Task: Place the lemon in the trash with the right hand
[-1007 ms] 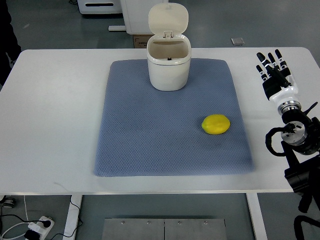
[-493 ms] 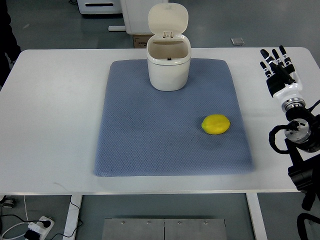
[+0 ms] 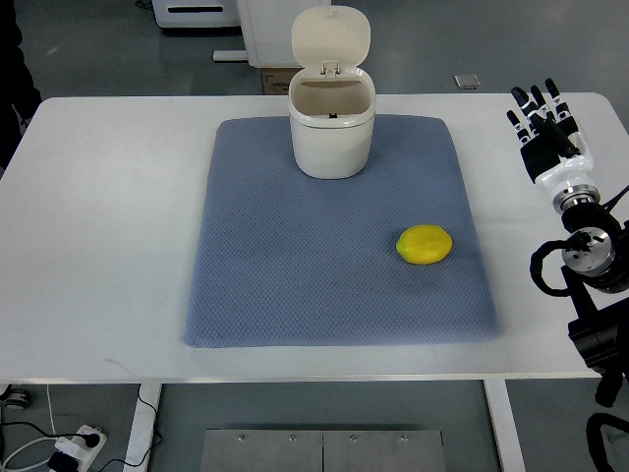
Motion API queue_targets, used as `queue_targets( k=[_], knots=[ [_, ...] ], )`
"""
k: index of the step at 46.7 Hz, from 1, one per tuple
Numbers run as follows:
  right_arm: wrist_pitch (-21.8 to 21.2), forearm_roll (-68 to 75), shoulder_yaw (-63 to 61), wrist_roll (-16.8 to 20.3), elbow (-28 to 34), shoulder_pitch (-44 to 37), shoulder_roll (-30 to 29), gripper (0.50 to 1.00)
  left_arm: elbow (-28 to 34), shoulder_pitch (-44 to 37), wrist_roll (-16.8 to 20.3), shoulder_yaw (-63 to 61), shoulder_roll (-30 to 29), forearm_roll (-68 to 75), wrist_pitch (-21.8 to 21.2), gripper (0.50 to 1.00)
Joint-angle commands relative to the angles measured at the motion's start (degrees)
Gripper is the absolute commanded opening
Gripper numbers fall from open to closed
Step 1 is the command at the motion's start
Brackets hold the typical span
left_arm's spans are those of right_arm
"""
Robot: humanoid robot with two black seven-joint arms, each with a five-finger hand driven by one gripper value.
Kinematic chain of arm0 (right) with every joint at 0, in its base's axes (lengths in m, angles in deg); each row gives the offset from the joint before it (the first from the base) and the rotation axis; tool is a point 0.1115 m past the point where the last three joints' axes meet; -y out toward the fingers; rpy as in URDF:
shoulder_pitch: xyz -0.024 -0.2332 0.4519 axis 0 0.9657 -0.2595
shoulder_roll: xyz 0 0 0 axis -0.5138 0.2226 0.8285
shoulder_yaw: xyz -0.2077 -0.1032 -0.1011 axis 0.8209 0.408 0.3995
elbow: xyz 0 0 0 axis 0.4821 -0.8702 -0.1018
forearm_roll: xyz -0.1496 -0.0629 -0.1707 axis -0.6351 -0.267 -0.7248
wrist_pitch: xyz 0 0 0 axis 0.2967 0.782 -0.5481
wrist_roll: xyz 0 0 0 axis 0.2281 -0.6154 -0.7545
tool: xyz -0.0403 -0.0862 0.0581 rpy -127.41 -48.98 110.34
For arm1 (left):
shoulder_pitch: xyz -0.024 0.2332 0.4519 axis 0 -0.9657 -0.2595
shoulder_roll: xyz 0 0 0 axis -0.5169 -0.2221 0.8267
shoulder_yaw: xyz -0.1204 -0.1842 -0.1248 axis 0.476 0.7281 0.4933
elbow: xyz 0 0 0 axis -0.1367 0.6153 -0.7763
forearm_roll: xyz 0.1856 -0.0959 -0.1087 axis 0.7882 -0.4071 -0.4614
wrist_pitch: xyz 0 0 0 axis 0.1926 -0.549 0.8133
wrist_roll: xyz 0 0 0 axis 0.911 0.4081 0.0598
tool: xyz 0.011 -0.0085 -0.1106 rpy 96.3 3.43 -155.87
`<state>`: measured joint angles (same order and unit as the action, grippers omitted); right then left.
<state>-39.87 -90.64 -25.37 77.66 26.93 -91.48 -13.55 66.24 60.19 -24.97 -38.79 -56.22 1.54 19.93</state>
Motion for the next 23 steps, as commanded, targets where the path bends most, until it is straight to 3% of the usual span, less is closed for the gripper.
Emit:
queue_targets(
  k=[1,23],
  knots=[
    [0.02,0.17,0.15,0.04,-0.10,-0.03,0.98,1.000,0.00,0.00,0.00,0.00,0.00,-0.01,0.00,1.000],
    [-0.51,0.17,2.35,0.74,-0.45,-0.47,2.73,1.000,0.00,-0.09,0.00,0.00,0.00,-0.01,0.00,1.000]
  ],
)
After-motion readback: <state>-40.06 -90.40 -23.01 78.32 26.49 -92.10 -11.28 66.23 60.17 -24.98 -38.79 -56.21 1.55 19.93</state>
